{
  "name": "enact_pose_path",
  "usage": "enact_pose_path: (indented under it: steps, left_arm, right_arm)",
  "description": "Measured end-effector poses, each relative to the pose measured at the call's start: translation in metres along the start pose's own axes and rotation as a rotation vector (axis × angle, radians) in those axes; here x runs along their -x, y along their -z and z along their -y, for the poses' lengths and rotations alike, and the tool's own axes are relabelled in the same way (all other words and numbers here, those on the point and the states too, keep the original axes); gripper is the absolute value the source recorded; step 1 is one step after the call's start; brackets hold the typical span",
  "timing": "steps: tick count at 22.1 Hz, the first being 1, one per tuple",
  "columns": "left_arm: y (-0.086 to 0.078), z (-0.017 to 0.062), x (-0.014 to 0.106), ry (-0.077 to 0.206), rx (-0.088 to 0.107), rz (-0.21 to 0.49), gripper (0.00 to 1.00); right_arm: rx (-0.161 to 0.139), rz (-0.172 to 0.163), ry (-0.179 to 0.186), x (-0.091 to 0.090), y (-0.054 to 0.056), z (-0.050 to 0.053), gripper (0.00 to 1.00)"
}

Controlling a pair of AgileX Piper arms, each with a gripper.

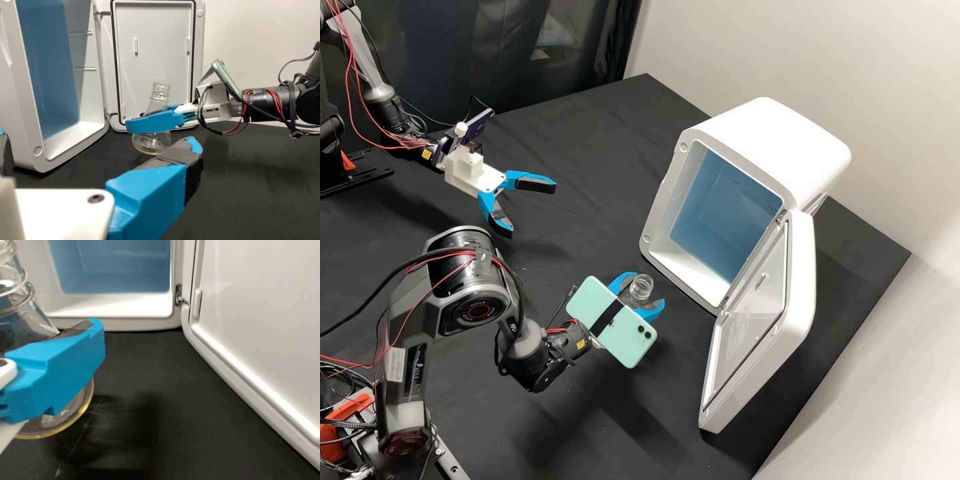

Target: Take the flask out of the incubator

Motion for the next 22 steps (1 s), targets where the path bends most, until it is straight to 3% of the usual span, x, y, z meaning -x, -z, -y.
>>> enact_pose_path:
  steps: [4,8,17,18,22]
  left_arm:
    - [0.000,0.0018,0.002,0.008,0.002,-0.002,1.00]
    - [0.000,0.0015,0.002,0.006,0.001,-0.002,1.00]
    - [0.000,0.0015,0.002,0.006,0.001,-0.002,1.00]
    - [0.000,0.0015,0.002,0.006,0.001,-0.002,1.00]
    - [0.000,0.0015,0.002,0.006,0.001,-0.002,1.00]
  right_arm:
    - [-0.014,0.010,0.032,0.002,-0.005,0.009,0.00]
    - [-0.035,0.045,0.083,-0.005,-0.014,0.024,0.00]
    - [-0.029,0.062,0.014,-0.022,-0.024,0.020,0.00]
    - [-0.022,0.063,0.014,-0.022,-0.024,0.020,1.00]
    - [-0.013,0.060,0.007,-0.023,-0.024,0.020,1.00]
